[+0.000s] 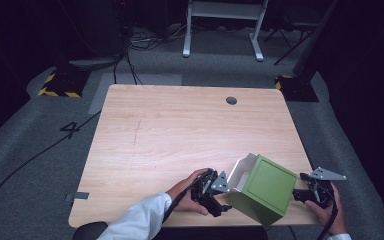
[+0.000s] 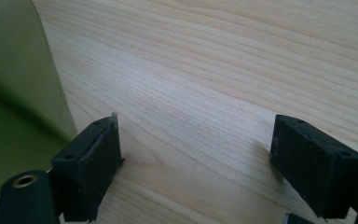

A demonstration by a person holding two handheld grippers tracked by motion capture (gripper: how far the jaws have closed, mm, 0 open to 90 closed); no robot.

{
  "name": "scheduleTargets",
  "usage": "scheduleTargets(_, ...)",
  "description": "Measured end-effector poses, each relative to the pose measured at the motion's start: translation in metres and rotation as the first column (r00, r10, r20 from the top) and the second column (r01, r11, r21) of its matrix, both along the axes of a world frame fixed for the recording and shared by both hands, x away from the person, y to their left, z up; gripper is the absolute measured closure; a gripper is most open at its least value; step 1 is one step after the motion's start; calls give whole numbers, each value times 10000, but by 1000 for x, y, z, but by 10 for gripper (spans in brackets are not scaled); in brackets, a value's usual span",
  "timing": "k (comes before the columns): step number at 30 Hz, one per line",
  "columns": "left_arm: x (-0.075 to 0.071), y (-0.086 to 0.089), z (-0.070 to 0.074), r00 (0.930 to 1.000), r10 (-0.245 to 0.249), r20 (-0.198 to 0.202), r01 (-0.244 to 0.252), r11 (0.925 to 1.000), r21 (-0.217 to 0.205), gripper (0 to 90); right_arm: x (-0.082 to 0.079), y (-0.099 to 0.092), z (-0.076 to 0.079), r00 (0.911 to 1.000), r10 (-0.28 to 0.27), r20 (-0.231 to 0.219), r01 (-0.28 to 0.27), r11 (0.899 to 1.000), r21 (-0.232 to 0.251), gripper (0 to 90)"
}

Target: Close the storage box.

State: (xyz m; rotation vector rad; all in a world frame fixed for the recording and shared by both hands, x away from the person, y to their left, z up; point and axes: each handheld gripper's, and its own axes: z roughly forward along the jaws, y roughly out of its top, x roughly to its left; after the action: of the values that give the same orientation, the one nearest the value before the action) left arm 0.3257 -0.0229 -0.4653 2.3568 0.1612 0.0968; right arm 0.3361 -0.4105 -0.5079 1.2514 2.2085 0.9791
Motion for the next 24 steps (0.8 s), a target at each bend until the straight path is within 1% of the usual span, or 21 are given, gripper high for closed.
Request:
scheduleTargets(1,0,0,0,10000,0,0,0,10000,0,164,0,0,0,10000,0,0,0,10000,0,162)
scheduleTargets(2,0,-3,0,10000,-18,90,17,10000,56,162,0,0,0,10000,-5,1,5,10000,8,162)
scheduleTargets(4,0,-6,1,9999,17,108,-17,10000,-29,161,0,0,0,10000,1,3,-1,10000,0,162)
scheduleTargets(8,2,-9,2,9998,38,195,-39,10000,13,162,0,0,0,10000,1,2,-1,10000,2,162)
scheduleTargets(9,3,-13,2,9998,105,197,-107,9999,57,164,0,0,0,10000,-8,-4,8,10000,11,162)
scheduleTargets(13,5,-16,-1,9995,9,309,-16,9997,226,169,0,0,0,10000,-7,-2,7,10000,8,162)
scheduleTargets(14,6,-15,0,9997,-4,253,1,9999,144,172,0,0,0,10000,0,-1,0,10000,1,161)
scheduleTargets(18,5,-11,4,9992,1,402,-5,9999,106,170,0,0,0,10000,-3,-5,3,10000,9,161)
scheduleTargets(22,8,1,8,9987,51,502,-58,9999,131,167,0,0,0,10000,3,-5,-3,10000,2,162)
scheduleTargets(23,8,3,9,9985,174,512,-178,9998,75,167,0,0,0,10000,-5,-8,5,10000,8,161)
scheduleTargets(24,10,7,11,9986,178,506,-181,9998,58,167,0,0,0,10000,-6,-14,6,10000,10,162)
